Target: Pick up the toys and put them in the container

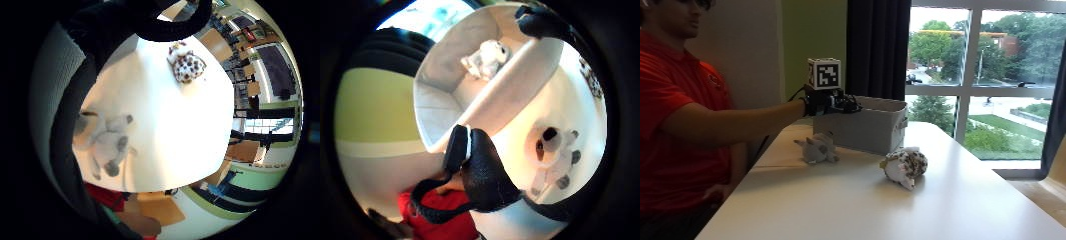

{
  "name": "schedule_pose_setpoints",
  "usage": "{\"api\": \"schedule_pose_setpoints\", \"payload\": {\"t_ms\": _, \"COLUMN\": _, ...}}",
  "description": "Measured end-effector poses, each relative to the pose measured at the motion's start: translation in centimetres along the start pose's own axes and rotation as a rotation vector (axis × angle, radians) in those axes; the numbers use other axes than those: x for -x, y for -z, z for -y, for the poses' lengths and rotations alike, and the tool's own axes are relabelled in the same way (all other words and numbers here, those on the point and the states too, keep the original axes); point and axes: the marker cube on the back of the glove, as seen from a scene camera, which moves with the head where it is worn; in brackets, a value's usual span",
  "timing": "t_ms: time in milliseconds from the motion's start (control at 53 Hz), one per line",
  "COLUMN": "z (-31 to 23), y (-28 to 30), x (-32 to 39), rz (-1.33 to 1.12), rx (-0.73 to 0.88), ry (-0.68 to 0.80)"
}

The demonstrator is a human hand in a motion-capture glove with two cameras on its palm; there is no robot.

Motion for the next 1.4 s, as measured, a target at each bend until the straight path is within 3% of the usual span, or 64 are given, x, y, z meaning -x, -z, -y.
{"api": "schedule_pose_setpoints", "payload": {"t_ms": 189, "z": -1.8, "y": -0.9, "x": -0.8, "rz": 0.030, "rx": -0.123, "ry": -0.021}}
{"api": "schedule_pose_setpoints", "payload": {"t_ms": 850, "z": -5.0, "y": -7.7, "x": -2.5, "rz": -0.058, "rx": 0.125, "ry": -0.044}}
{"api": "schedule_pose_setpoints", "payload": {"t_ms": 1397, "z": -5.0, "y": -11.0, "x": -3.1, "rz": -0.128, "rx": 0.191, "ry": -0.089}}
